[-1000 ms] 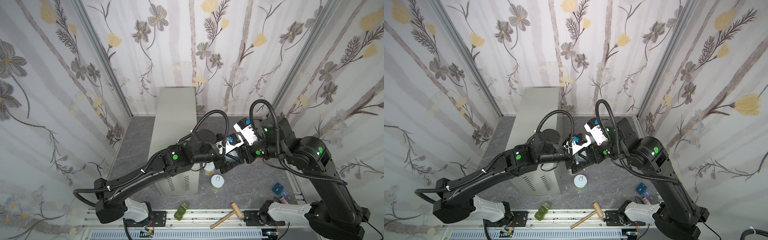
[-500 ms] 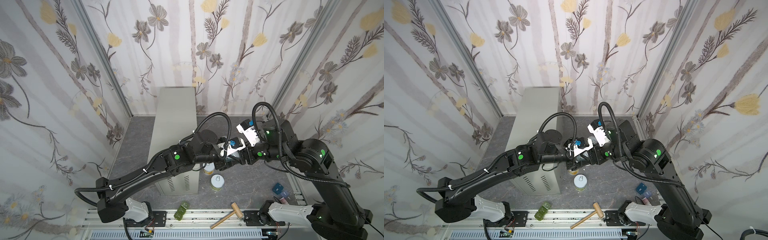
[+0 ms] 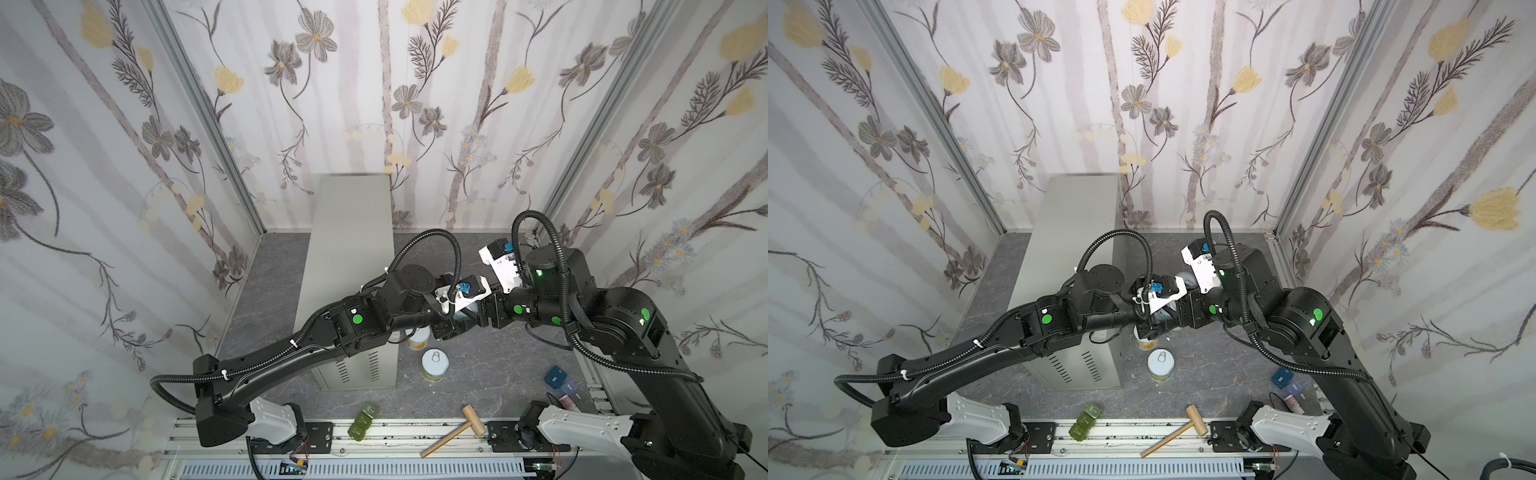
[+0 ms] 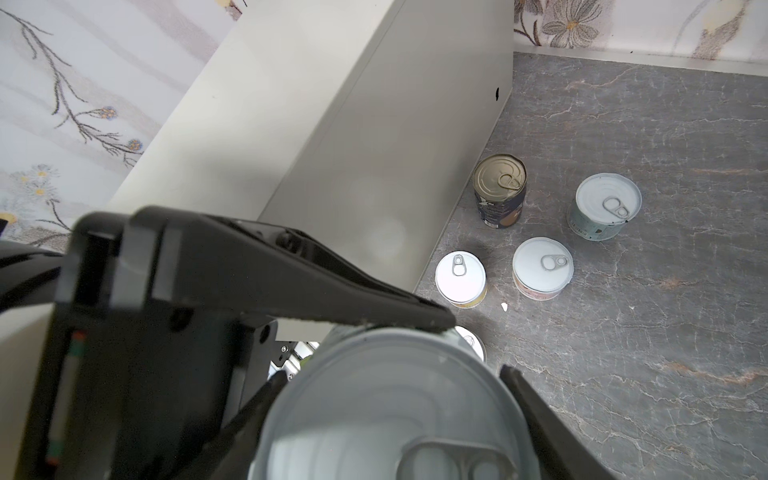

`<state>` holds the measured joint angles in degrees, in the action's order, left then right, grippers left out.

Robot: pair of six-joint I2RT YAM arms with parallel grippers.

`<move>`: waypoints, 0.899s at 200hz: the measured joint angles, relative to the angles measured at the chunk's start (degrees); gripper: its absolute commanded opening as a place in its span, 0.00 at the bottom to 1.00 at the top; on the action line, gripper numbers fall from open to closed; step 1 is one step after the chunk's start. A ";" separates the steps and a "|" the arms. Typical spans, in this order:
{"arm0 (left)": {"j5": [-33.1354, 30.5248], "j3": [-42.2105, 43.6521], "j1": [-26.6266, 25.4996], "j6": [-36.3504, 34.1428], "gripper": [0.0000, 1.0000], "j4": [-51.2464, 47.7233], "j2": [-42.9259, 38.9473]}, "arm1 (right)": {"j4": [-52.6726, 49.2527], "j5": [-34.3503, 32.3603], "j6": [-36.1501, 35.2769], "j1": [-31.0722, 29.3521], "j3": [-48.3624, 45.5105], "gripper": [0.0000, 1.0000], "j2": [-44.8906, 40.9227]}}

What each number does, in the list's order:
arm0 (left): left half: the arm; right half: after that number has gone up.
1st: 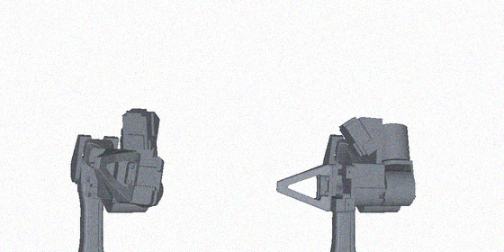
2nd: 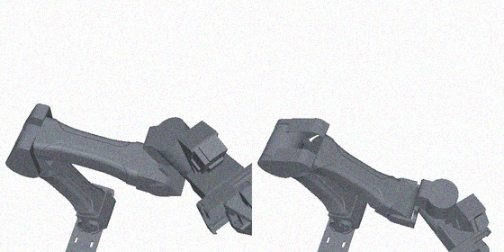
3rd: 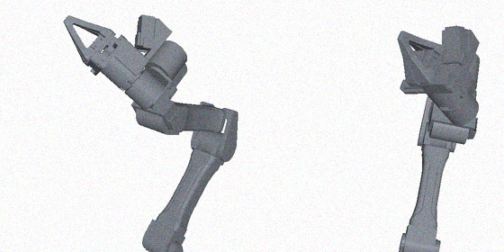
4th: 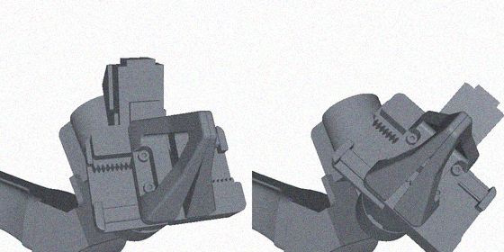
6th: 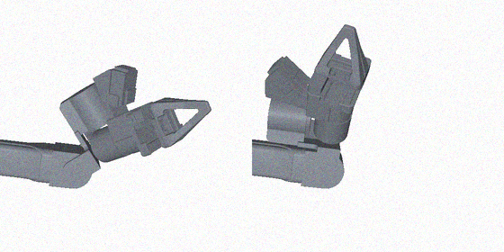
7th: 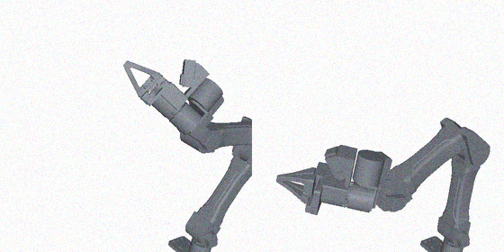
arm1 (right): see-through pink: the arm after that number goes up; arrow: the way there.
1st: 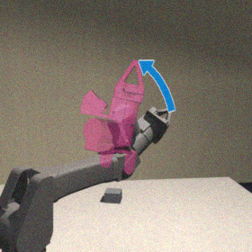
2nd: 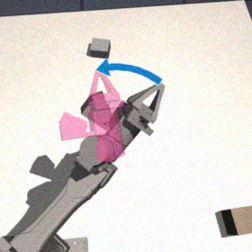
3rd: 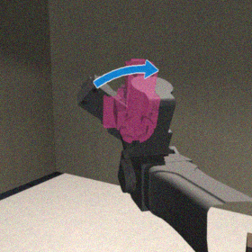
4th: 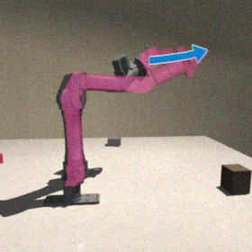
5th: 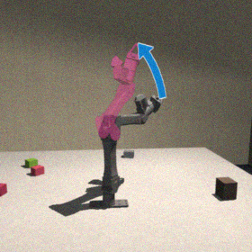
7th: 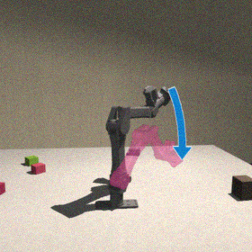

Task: Place and organize the canned foods onto the counter
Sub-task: 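Carry the can toward the left gripper while the left gripper closes on it, then open the right gripper and pull back while the left gripper lifts the can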

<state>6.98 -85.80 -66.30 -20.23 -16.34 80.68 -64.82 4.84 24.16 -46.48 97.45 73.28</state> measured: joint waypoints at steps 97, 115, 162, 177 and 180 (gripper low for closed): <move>-8.07 1.75 -0.52 -1.42 0.27 -2.19 -5.57 | 5.88 -3.69 -0.90 -5.53 3.02 0.50 4.57; -10.88 2.19 -0.48 -1.79 0.26 -3.67 -7.80 | 7.50 -2.43 -2.19 -6.10 4.52 0.55 6.64; -17.49 4.04 0.46 -1.99 0.24 -5.81 -14.14 | 12.22 2.54 -5.64 -6.97 10.19 0.74 12.81; -18.60 4.57 1.22 -2.05 0.23 -6.25 -16.04 | 13.73 4.13 -6.21 -7.17 12.02 0.79 14.75; -18.84 4.70 1.46 -2.05 0.23 -6.25 -16.50 | 14.16 4.44 -6.25 -7.19 12.35 0.80 15.06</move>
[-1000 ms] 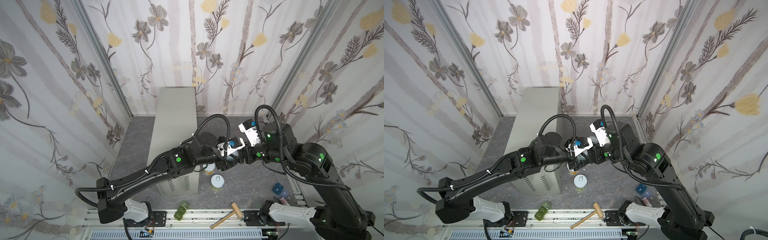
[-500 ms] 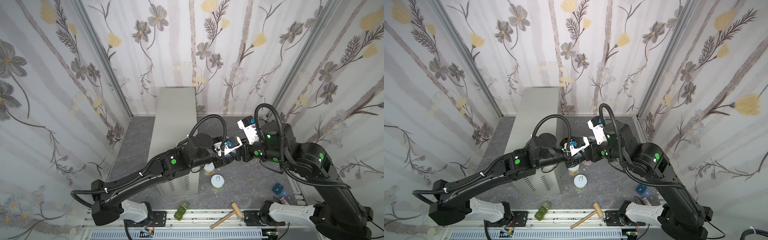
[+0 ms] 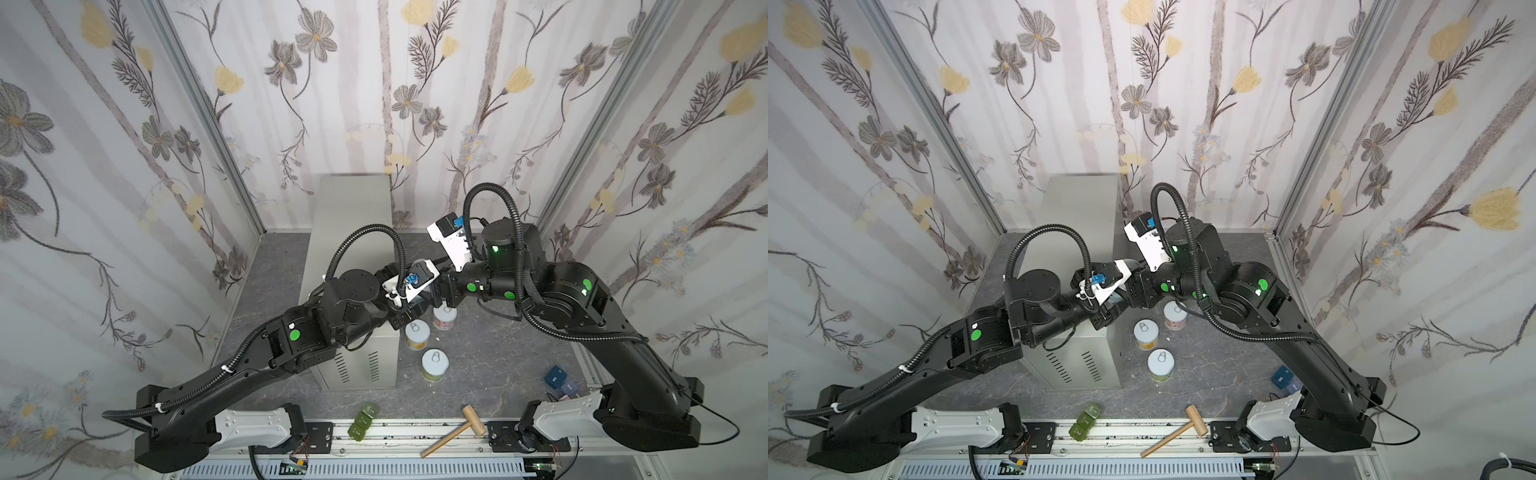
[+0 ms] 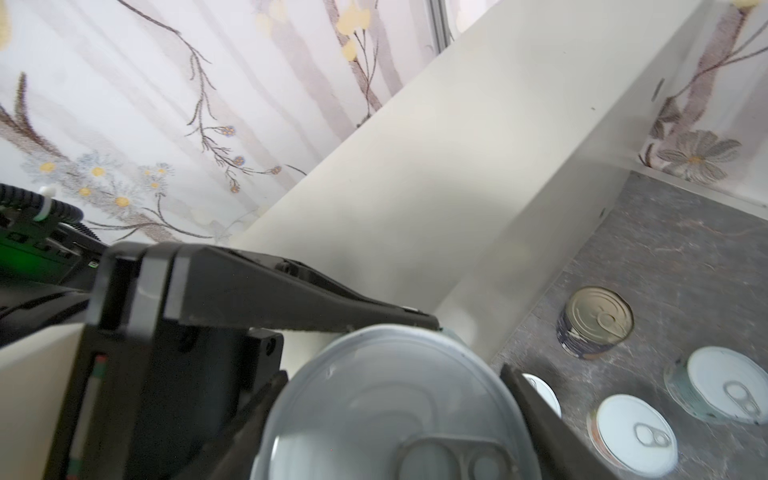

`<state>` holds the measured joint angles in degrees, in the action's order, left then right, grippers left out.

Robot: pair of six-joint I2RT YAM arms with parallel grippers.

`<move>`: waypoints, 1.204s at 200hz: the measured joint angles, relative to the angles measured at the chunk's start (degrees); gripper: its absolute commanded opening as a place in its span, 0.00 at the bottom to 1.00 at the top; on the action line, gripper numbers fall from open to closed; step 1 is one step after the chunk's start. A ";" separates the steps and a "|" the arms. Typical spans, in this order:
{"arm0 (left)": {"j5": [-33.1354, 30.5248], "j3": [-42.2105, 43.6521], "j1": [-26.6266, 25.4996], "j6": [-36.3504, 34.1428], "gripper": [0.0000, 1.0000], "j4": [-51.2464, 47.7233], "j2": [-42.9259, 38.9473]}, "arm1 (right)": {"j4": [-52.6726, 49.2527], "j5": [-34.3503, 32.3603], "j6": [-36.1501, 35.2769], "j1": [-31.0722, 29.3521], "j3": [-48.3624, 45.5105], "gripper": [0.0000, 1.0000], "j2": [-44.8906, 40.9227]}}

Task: Place and organize the canned foods onto the counter
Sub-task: 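Open the right gripper and pull back while the left gripper lifts the can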

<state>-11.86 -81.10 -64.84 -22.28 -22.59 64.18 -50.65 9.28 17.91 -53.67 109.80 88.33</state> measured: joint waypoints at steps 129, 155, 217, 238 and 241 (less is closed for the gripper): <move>-0.68 0.02 7.04 0.26 0.22 -2.95 -7.41 | 9.49 2.45 -0.15 2.78 8.68 1.00 6.19; -0.48 0.74 10.27 0.85 0.22 -2.95 -8.76 | 8.57 -0.31 -1.57 4.98 6.08 1.00 2.89; 5.99 1.51 24.13 6.38 0.20 -4.00 -9.44 | 6.99 -8.44 -4.81 9.14 -5.70 1.00 -9.90; 10.95 1.73 30.14 9.20 0.20 -4.90 -9.09 | 7.13 -11.06 -6.03 9.55 -10.36 1.00 -13.79; 12.00 1.68 31.08 9.55 0.20 -4.92 -8.92 | 7.15 -11.32 -6.12 9.60 -10.88 1.00 -14.21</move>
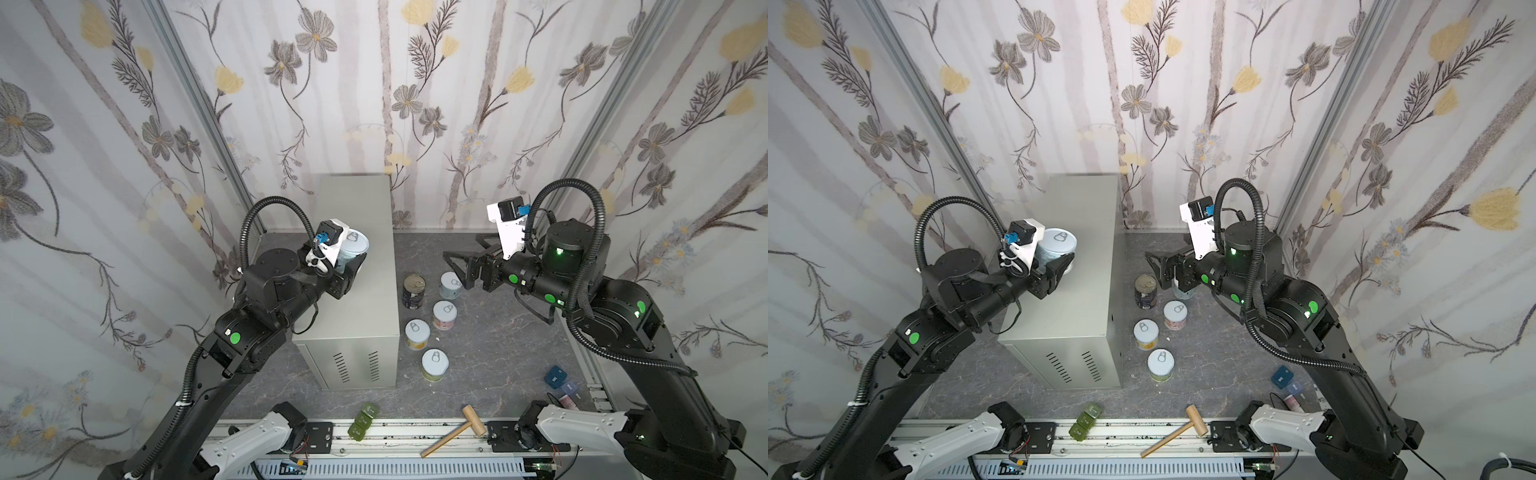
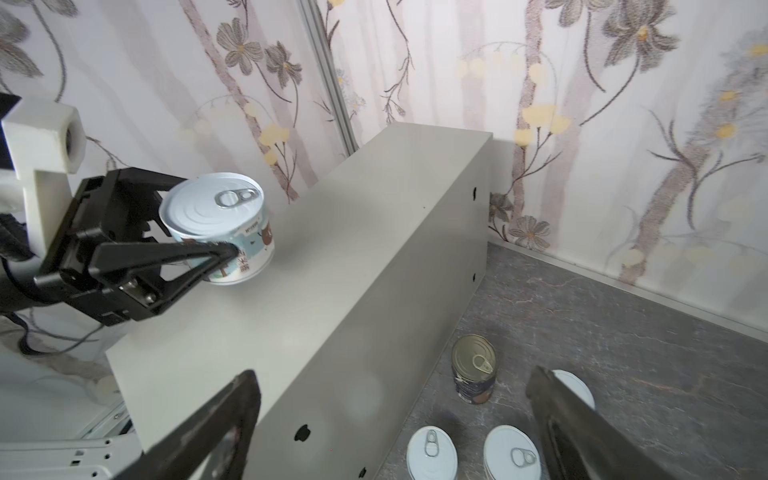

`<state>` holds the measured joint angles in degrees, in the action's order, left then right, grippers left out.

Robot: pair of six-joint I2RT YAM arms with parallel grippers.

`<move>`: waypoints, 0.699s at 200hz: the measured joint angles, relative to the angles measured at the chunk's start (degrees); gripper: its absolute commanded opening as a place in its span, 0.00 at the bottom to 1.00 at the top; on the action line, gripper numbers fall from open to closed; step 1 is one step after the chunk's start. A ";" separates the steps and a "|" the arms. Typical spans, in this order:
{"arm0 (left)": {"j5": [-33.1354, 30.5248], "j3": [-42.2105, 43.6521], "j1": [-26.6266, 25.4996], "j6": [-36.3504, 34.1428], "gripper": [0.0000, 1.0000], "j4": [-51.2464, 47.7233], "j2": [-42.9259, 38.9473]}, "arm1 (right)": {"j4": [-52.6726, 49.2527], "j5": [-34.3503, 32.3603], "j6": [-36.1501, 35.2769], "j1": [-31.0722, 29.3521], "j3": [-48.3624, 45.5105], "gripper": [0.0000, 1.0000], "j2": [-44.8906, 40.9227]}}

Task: Place and organize the canned foods onto the counter
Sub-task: 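Open the right gripper and pull back while the left gripper lifts the can, then move the can with the left gripper onto the cabinet top's far end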

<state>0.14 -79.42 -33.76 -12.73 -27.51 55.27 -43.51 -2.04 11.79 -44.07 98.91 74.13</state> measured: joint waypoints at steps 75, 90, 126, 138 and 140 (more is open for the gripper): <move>24.98 -2.56 20.39 9.79 0.22 1.64 8.09 | 3.37 -2.40 -2.84 1.09 -10.40 1.00 -7.93; 26.99 -1.57 21.99 10.27 0.23 3.67 9.20 | 3.61 -2.40 -3.08 1.16 -11.63 1.00 -8.70; 29.70 4.00 22.73 11.21 0.33 9.03 8.35 | 5.29 -2.40 -3.76 1.38 -13.81 1.00 -10.23; 30.18 4.96 22.80 11.23 0.47 10.21 7.74 | 5.46 -2.40 -3.93 1.46 -14.12 1.00 -10.43; 30.23 5.11 22.84 11.23 0.49 10.45 7.65 | 5.51 -2.40 -3.93 1.49 -14.16 1.00 -10.43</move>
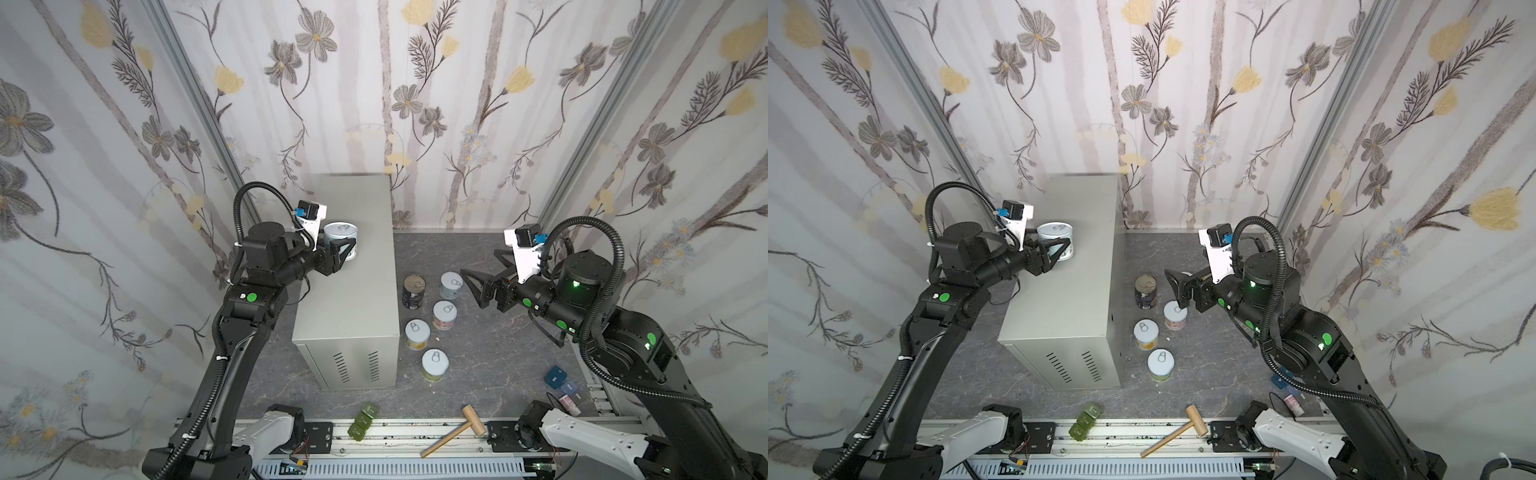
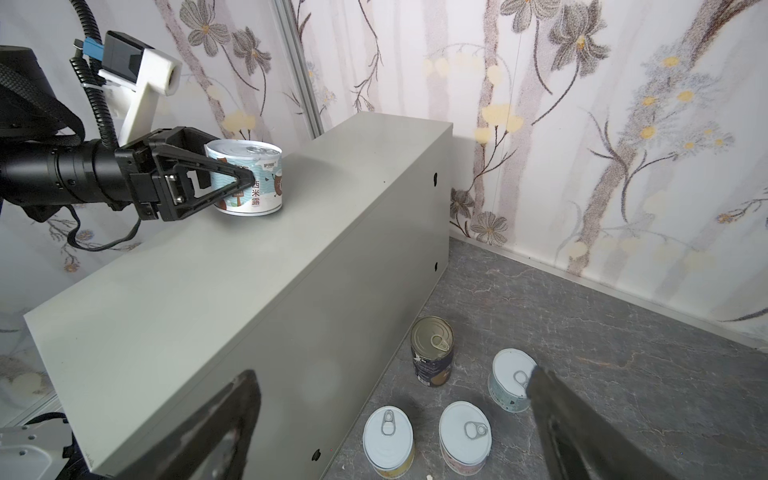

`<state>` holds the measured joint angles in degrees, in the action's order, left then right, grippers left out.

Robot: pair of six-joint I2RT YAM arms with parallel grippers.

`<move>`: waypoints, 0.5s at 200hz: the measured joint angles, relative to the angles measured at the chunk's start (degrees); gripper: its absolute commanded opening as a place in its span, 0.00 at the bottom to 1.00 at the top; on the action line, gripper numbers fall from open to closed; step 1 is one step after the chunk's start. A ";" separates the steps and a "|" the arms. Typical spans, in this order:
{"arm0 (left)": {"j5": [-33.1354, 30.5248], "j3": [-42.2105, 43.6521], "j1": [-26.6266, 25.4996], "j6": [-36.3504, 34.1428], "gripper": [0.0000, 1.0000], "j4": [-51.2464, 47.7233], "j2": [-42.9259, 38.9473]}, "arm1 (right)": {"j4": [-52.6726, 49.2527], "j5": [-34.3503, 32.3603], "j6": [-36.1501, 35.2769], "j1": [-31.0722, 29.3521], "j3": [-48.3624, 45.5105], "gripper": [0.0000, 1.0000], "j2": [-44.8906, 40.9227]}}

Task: Place and organize the canned foods onto the counter
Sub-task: 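Move the can with the left gripper onto the cabinet top's far end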

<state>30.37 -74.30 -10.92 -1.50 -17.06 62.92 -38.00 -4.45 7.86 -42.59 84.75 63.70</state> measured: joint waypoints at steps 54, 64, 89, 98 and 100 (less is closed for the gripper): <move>0.52 1.05 0.04 -0.04 0.77 0.90 -0.72 | 0.48 0.13 -0.63 0.28 -0.35 1.00 0.63; 0.55 1.05 0.04 -0.17 0.81 0.98 -0.72 | 0.50 0.26 -0.66 0.35 -0.39 1.00 0.79; 0.72 1.05 0.04 -0.48 0.88 1.40 -0.74 | 0.63 1.05 -0.85 0.42 -0.57 1.00 0.85; 0.72 1.20 0.04 -0.61 0.88 1.55 -0.83 | 0.85 1.09 -0.85 0.48 -0.68 1.00 0.83; 0.72 1.25 0.04 -0.66 0.88 1.57 -0.83 | 0.87 1.09 -0.85 0.50 -0.70 1.00 0.81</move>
<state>31.09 -73.06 -10.87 -2.15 -15.49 62.08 -37.12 -3.36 7.01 -42.09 84.05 64.51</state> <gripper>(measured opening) 0.875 0.995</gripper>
